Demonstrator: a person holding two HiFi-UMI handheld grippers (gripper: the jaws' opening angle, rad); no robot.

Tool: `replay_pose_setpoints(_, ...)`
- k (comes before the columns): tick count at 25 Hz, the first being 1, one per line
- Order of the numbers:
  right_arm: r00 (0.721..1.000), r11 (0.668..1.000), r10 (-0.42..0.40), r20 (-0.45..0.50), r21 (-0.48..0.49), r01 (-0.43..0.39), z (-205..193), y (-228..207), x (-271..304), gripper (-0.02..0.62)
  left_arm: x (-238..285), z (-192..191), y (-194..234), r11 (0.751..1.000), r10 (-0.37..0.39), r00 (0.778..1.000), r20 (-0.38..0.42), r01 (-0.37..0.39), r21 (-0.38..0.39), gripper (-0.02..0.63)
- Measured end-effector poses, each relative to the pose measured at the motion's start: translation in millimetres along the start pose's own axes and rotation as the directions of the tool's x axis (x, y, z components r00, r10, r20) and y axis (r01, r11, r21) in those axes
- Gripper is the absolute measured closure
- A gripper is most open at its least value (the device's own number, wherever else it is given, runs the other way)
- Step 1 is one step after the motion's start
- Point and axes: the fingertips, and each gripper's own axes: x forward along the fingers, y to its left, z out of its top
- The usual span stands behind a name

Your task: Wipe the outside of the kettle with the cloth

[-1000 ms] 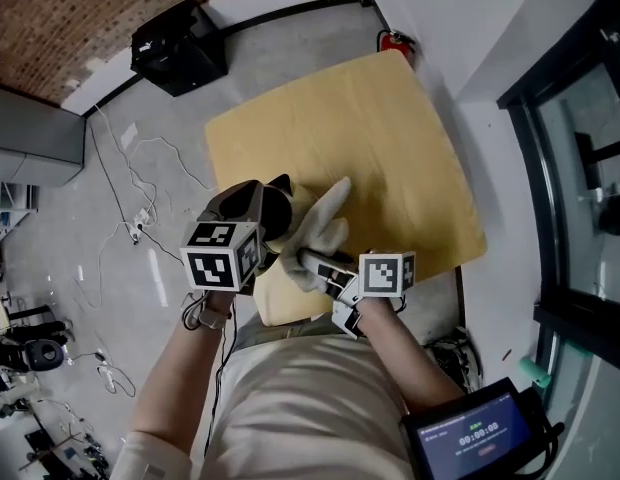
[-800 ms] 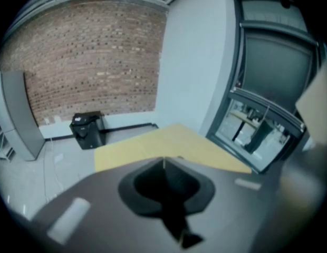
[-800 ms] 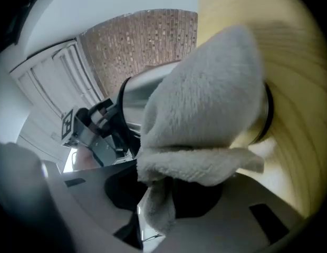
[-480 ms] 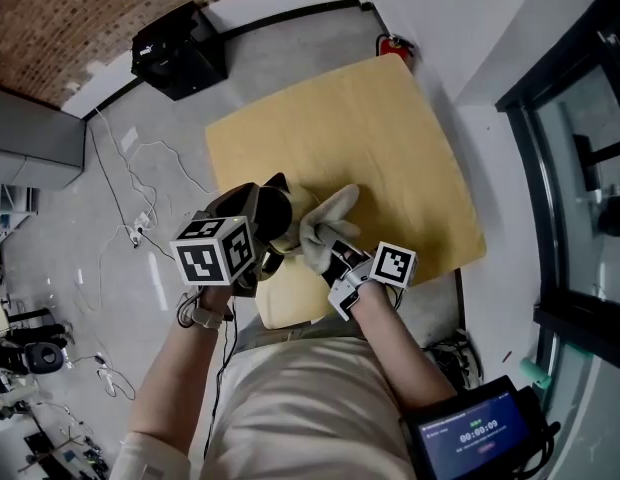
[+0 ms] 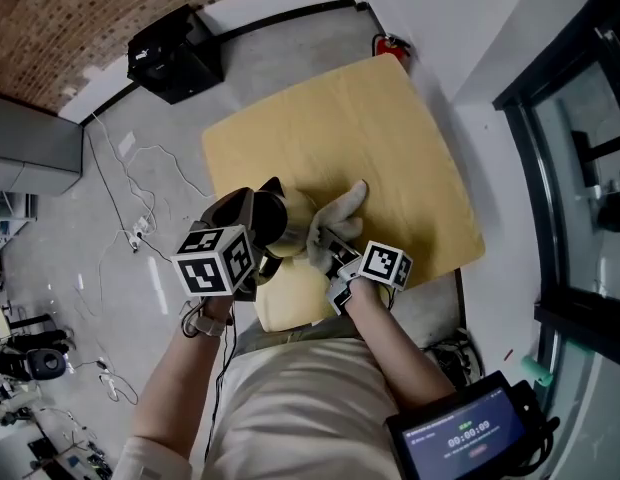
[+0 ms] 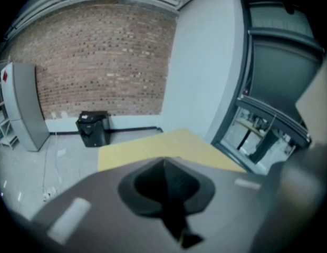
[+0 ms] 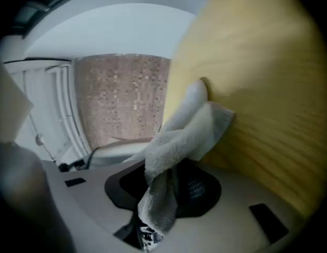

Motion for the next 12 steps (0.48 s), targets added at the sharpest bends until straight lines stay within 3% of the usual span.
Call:
replay_pose_setpoints(2, 0.995, 0.997, -0.075, -0.069, 0.001, 0.075, -16, -24, -3, 0.462, 0, 1, -2, 1.000, 0.008, 1.000, 0.009, -0.008, 0.006, 0.615)
replay_pose_setpoints(4, 0.970, 0.994, -0.098, -0.220, -0.067, 0.086, -54, -19, -2, 0.462, 0, 2, -2, 1.000, 0.020, 1.000, 0.015, -0.020, 0.012, 0.615)
replay_pose_setpoints(7, 0.902, 0.994, -0.006, -0.433, -0.102, -0.042, -113, 23, 12, 0.462, 0, 2, -2, 1.000, 0.018, 1.000, 0.016, -0.019, 0.014, 0.615)
replay_pose_setpoints(9, 0.886, 0.988, 0.090, -0.454, -0.070, -0.136, -124, 60, 19, 0.460, 1, 1, -2, 1.000, 0.015, 1.000, 0.018, -0.015, 0.019, 0.617)
replay_pose_setpoints(12, 0.903, 0.985, 0.146, -0.404, -0.030, -0.173, -117, 81, 17, 0.462, 2, 1, -2, 1.000, -0.005, 1.000, 0.011, 0.005, 0.007, 0.617)
